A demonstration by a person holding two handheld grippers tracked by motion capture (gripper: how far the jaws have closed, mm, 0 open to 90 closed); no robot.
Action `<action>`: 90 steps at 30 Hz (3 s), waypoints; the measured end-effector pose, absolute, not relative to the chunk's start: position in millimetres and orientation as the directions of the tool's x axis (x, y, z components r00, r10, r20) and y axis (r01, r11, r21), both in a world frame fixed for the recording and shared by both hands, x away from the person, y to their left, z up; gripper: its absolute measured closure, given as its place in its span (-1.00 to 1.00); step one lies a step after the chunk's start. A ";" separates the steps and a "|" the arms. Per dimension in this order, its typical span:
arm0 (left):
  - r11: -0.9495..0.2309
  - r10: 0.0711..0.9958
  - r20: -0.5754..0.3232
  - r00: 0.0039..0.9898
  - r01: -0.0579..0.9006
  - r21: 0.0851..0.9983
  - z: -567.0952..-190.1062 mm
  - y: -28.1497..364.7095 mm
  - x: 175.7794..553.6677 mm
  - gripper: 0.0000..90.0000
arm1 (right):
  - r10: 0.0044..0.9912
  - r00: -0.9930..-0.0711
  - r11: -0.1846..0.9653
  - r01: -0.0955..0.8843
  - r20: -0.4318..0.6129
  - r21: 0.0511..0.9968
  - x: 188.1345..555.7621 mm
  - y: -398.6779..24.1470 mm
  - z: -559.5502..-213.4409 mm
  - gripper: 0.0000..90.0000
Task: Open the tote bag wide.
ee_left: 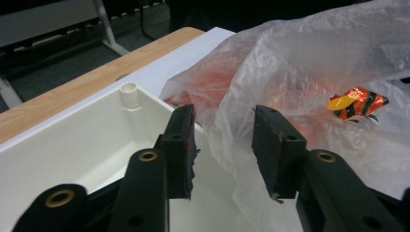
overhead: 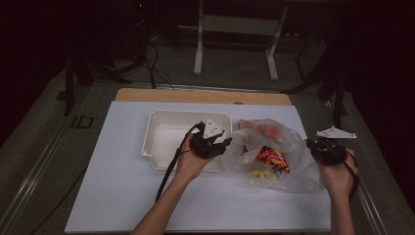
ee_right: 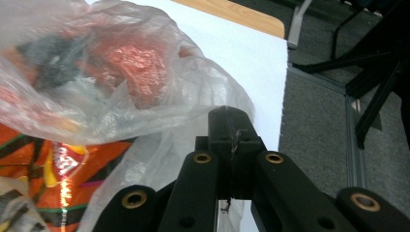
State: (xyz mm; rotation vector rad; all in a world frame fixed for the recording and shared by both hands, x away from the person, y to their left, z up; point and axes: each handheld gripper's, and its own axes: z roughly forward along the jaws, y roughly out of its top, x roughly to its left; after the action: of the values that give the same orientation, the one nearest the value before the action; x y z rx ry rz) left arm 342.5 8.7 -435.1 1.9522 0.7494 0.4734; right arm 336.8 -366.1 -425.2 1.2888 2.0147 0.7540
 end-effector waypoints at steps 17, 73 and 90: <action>-0.361 0.598 0.050 0.800 0.213 0.908 -417.2 14.5 316.5 -0.02 | 0.906 -0.374 0.391 0.552 -0.200 0.736 335.6 -354.0 -422.7 1.00; -0.247 0.763 -0.120 0.635 0.458 0.854 -431.4 32.1 366.2 0.47 | 0.926 -0.310 0.369 0.613 -0.217 0.698 343.9 -362.3 -438.1 1.00; -0.354 0.550 0.045 0.834 0.184 0.917 -395.6 25.4 299.6 -0.15 | 0.911 -0.358 0.387 0.579 -0.203 0.717 341.0 -353.6 -428.2 1.00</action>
State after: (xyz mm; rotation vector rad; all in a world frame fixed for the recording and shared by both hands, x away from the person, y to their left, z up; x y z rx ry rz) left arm 299.6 25.4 -395.6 1.9266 0.5471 0.4208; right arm 341.0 -353.6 -428.2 1.2735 2.0600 0.7318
